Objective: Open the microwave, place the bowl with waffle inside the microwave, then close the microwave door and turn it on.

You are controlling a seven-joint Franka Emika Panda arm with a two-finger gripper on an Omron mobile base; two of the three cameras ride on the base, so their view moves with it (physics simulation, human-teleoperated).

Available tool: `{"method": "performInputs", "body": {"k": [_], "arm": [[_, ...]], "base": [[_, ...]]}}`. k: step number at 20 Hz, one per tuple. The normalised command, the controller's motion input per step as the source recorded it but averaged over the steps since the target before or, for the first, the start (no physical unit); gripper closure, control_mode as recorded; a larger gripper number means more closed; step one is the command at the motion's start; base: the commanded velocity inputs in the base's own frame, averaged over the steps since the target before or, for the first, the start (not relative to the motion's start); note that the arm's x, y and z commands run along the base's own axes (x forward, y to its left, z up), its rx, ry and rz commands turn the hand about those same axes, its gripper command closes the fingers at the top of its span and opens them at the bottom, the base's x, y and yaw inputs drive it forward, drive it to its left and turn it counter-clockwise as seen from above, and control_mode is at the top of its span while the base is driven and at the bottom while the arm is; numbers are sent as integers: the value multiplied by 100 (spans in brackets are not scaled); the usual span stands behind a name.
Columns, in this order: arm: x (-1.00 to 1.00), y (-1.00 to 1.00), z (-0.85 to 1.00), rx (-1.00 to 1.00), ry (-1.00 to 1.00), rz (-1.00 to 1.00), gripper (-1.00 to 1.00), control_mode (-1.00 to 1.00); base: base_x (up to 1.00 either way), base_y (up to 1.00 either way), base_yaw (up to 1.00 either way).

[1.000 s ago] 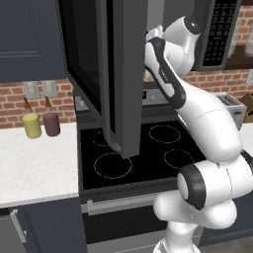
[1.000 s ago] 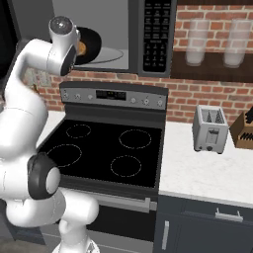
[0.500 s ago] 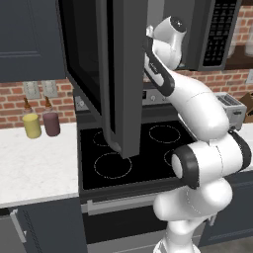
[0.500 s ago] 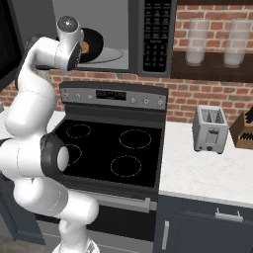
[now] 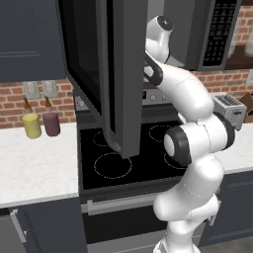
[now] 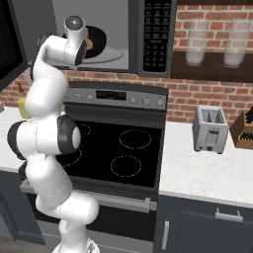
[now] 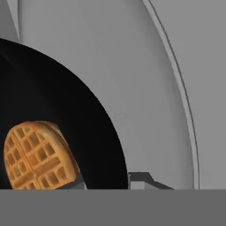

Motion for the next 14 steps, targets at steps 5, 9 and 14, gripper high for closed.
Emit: {"method": "performInputs", "body": {"k": [5, 9, 14], "arm": [[64, 9, -3, -5, 0, 0, 100, -100], [63, 8, -3, -4, 0, 0, 100, -100], [54, 2, -17, -3, 0, 0, 100, -100]], "base": [[0, 0, 0], [0, 0, 0], [0, 0, 0]]}}
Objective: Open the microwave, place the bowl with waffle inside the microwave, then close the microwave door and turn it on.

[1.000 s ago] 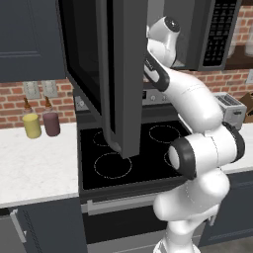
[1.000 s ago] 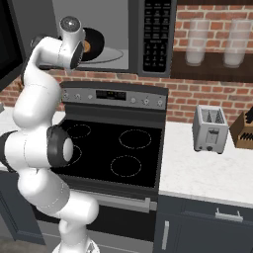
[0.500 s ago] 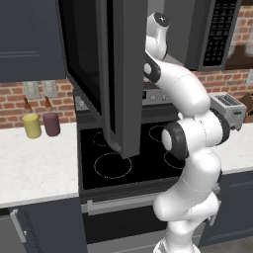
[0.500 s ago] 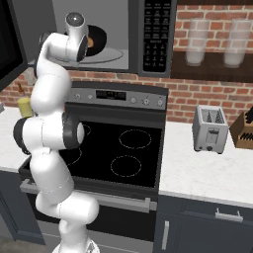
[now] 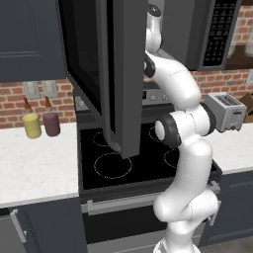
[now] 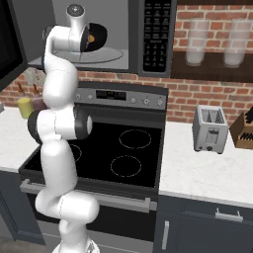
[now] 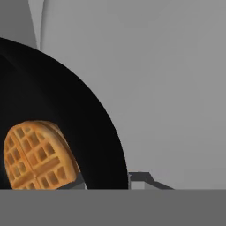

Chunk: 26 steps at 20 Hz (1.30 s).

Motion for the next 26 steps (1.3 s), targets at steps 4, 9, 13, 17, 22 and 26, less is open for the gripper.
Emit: {"method": "performInputs", "body": {"k": [4, 9, 13, 17, 22, 26], "arm": [[5, 0, -27, -5, 0, 0, -100, -100], [0, 0, -3, 0, 0, 0, -100, -100], [-36, 0, -1, 0, -5, 0, -100, -100], [-91, -5, -6, 0, -12, 0, -100, -100], [-100, -18, -52, 0, -27, 0, -100, -100], [-100, -9, -70, 0, -31, 0, -100, -100]], "base": [[0, 0, 0], [0, 0, 0], [0, 0, 0], [0, 0, 0], [0, 0, 0], [0, 0, 0]]}}
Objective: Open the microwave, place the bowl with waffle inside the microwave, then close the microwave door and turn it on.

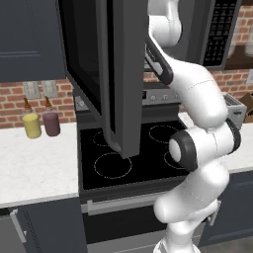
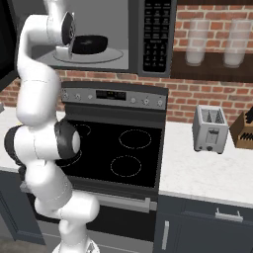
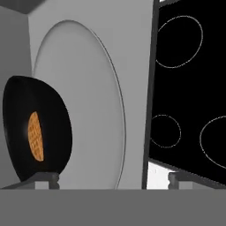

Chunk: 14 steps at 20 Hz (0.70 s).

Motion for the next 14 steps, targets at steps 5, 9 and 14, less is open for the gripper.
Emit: {"method": "performInputs", "body": {"k": [5, 9, 14], "arm": [[-100, -8, -94, 0, -29, 0, -100, -100], [-100, -4, -62, 1, -37, 0, -100, -100], [-100, 0, 48, 0, -49, -7, -100, -100]], "base": [[0, 0, 0], [0, 0, 0], [0, 0, 0]]}}
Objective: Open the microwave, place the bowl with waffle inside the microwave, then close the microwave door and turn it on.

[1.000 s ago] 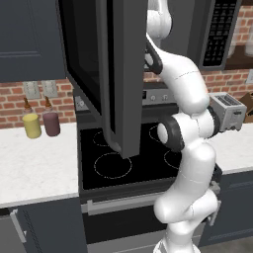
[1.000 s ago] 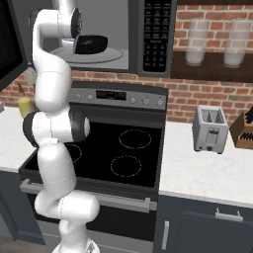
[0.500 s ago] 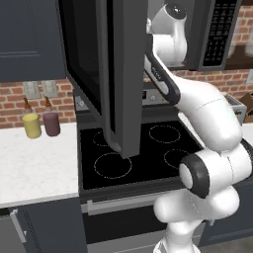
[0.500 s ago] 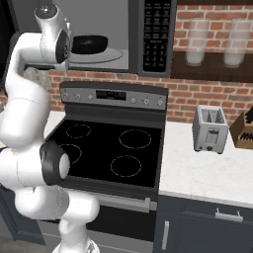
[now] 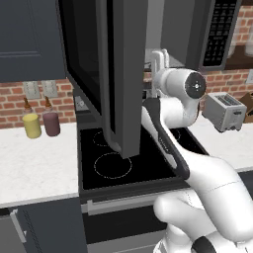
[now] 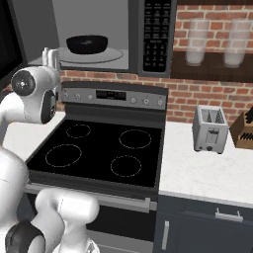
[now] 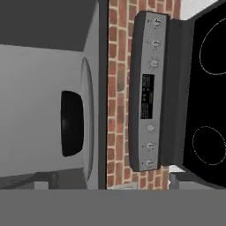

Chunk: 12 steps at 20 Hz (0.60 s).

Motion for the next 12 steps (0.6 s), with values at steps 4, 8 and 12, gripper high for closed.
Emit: {"method": "performInputs", "body": {"k": [4, 8, 12], "arm": [[-100, 0, 52, 0, -42, -6, -100, -100], [-100, 0, 13, -3, -12, -4, -100, -100], [-100, -22, 0, -3, -10, 0, -100, -100]], "base": [[0, 0, 0], [0, 0, 0], [0, 0, 0]]}}
